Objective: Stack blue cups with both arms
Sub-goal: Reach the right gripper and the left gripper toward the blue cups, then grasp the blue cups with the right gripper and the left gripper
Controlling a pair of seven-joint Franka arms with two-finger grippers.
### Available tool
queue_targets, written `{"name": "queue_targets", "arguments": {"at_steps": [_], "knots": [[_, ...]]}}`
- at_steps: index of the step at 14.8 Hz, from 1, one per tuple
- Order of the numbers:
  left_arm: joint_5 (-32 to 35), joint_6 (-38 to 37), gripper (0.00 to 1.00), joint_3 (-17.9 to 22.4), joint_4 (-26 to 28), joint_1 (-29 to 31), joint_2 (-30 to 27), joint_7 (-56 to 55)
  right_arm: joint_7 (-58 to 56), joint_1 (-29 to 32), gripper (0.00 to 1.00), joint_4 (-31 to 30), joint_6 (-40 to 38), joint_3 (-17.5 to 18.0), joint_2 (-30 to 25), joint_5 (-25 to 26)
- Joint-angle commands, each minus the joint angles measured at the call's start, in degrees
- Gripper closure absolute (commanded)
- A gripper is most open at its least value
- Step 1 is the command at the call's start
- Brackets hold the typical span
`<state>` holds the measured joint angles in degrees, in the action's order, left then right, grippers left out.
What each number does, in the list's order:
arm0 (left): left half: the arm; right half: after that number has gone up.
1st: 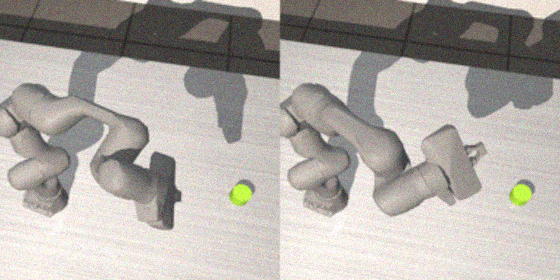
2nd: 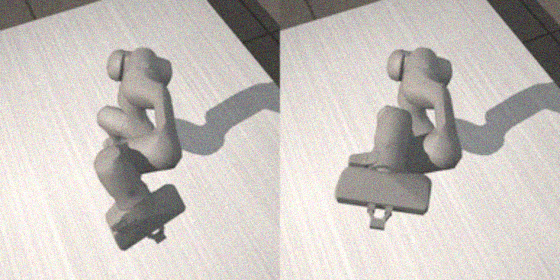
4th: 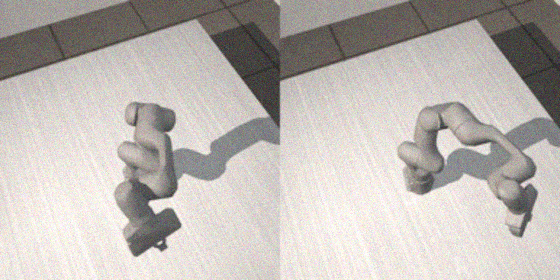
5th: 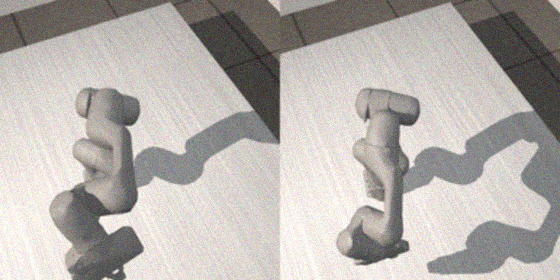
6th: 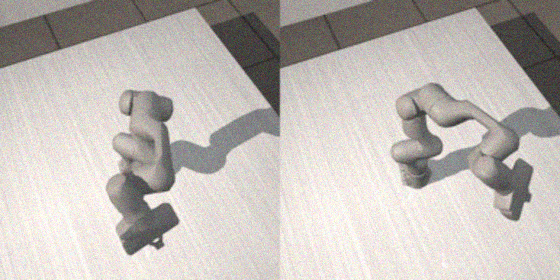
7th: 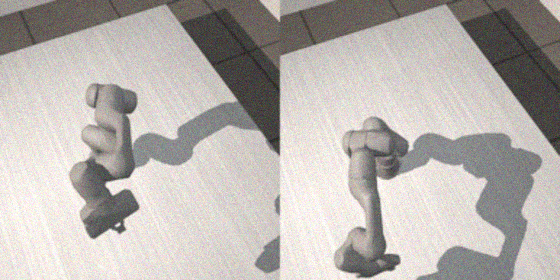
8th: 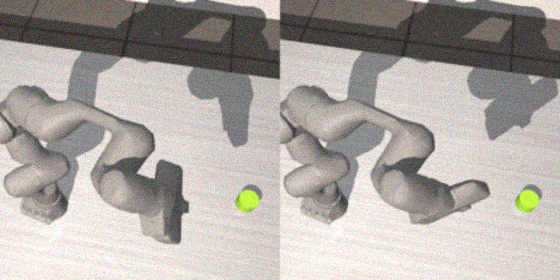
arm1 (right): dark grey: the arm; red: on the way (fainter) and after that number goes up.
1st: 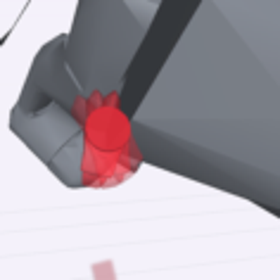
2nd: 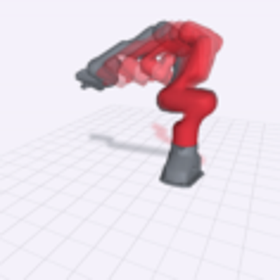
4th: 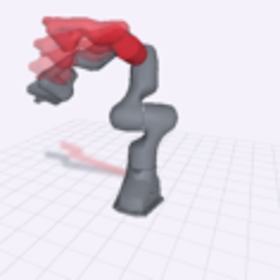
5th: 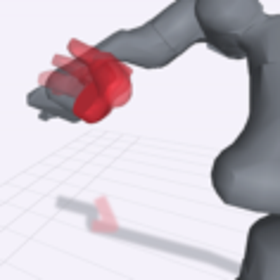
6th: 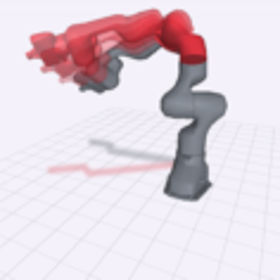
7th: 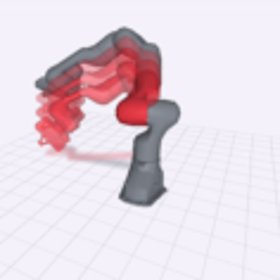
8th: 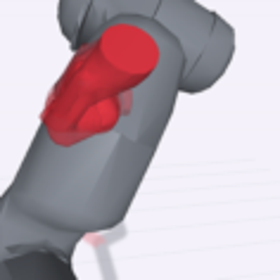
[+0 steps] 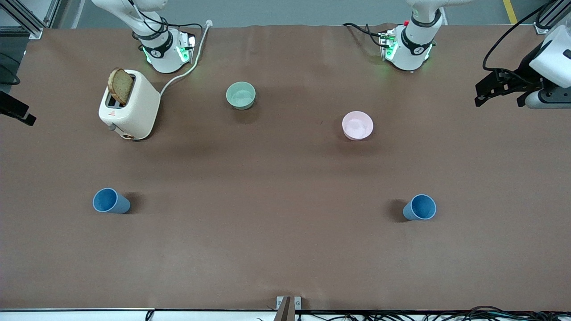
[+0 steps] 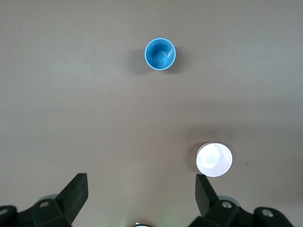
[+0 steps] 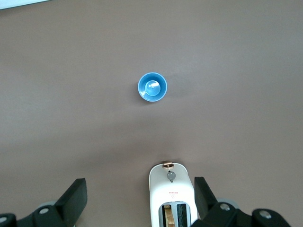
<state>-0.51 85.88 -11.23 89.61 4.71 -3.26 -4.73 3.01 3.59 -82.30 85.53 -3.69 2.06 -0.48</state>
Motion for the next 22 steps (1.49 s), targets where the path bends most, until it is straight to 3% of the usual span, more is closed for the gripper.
{"name": "queue_targets", "arguments": {"at_steps": [1, 6, 9, 14, 19, 22], "knots": [[1.1, -0.5, 0.0, -0.4, -1.1, 0.1, 0.5, 0.6, -0.6, 1.8, 0.0, -0.1, -0.4, 0.3, 0.1, -0.7], [4.8, 0.9, 0.0, -0.4, -2.0, -0.5, 3.1, -0.5, -0.6, 1.6, 0.0, -0.5, -0.1, 0.3, 0.5, -0.8], [5.3, 8.0, 0.0, -0.6, -0.9, -0.2, 8.0, -3.0, -1.3, 1.7, 0.0, -1.9, 1.6, 0.3, 4.2, -0.8], [5.3, 21.9, 0.0, -0.6, 4.3, 0.4, 15.8, -3.6, -13.6, 4.1, 0.0, -4.4, 13.3, 0.3, 15.1, -0.7], [6.0, 32.9, 0.0, 0.2, 4.1, 0.5, 27.5, -6.2, -15.1, 5.3, 0.0, -12.5, 29.6, 0.2, 20.8, -0.7], [7.5, 33.9, 0.03, 0.4, 2.0, -0.1, 33.1, -9.9, -15.1, 5.1, 0.0, -14.4, 36.9, 0.2, 24.5, -0.7]]}}
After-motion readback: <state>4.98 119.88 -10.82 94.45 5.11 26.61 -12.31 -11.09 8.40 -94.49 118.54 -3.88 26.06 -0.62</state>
